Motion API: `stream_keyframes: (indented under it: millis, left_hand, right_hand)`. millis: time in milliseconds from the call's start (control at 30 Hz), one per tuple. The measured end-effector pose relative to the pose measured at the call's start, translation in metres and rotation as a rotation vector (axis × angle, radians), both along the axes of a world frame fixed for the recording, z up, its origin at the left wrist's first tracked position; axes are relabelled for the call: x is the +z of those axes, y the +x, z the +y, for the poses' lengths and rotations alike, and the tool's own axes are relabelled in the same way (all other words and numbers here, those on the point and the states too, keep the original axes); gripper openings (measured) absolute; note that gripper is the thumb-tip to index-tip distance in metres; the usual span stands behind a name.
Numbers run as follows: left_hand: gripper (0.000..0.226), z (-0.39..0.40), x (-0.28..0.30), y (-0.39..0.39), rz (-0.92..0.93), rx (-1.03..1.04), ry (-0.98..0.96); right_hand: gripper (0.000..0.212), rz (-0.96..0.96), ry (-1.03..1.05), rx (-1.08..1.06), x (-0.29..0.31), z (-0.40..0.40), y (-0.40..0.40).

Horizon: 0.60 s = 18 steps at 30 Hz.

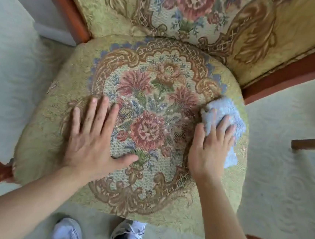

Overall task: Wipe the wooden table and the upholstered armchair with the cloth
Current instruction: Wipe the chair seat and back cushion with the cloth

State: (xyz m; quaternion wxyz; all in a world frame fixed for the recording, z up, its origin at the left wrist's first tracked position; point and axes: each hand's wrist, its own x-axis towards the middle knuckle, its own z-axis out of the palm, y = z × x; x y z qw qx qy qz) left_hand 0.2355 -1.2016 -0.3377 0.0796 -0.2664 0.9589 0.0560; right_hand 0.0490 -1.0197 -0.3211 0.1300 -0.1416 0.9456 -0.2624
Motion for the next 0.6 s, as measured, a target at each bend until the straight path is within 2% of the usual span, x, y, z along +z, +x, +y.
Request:
stream_keyframes:
  millis: [300,600]
  left_hand:
    - [0.124,0.001,-0.003,0.000,0.016,-0.028,-0.039]
    - [0.124,0.000,-0.006,0.000,0.073,-0.029,-0.043]
  right_hand:
    - [0.060,0.030,0.127,0.055,0.001,-0.024,0.016]
    - [0.059,0.090,0.164,0.245,0.002,-0.061,0.034]
